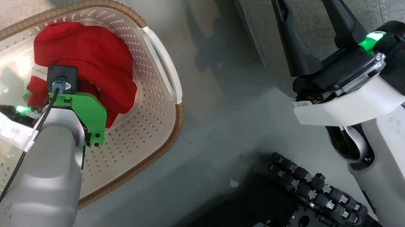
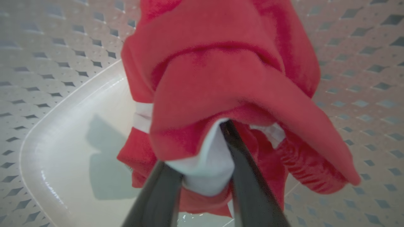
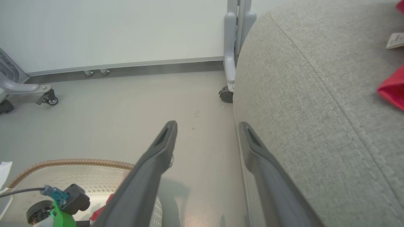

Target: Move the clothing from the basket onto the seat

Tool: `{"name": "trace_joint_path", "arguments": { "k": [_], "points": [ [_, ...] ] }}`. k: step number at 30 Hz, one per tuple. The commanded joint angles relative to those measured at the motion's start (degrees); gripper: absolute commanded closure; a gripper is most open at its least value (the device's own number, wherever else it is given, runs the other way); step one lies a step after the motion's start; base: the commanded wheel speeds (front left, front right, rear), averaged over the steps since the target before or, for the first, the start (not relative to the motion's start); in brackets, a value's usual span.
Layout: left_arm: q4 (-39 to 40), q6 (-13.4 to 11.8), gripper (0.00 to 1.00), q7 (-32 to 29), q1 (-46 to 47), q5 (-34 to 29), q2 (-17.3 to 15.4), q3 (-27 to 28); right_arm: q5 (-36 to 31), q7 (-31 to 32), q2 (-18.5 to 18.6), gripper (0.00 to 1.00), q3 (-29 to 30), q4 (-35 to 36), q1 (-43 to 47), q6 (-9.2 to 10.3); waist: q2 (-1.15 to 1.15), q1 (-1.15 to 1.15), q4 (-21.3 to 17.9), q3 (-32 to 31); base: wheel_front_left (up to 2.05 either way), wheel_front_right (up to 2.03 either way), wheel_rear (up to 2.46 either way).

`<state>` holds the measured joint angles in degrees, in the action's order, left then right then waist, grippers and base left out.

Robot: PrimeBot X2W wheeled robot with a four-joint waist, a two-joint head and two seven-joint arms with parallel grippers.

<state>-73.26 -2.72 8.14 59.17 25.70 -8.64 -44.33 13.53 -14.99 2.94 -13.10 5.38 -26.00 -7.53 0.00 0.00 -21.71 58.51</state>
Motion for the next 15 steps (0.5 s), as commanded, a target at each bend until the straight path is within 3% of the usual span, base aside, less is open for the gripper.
{"name": "trace_joint_path", "arguments": {
  "k": [1,15],
  "points": [
    [-0.26,-0.14,1.0,0.0,0.79,0.59,-0.74,-0.08,0.35,-0.27,-0.04,0.0,-0.05,-0.01,-0.65,0.08,0.0,0.0,-0.27,0.11,0.0,0.0,0.0],
    [0.04,1.1,1.0,4.79,-3.64,1.1,2.4,-1.38,-2.31,-0.23,0.01,0.0,0.35,-1.05,0.9,0.08,0.0,0.0,3.91,-7.54,0.0,0.0,0.0]
  ]
}}
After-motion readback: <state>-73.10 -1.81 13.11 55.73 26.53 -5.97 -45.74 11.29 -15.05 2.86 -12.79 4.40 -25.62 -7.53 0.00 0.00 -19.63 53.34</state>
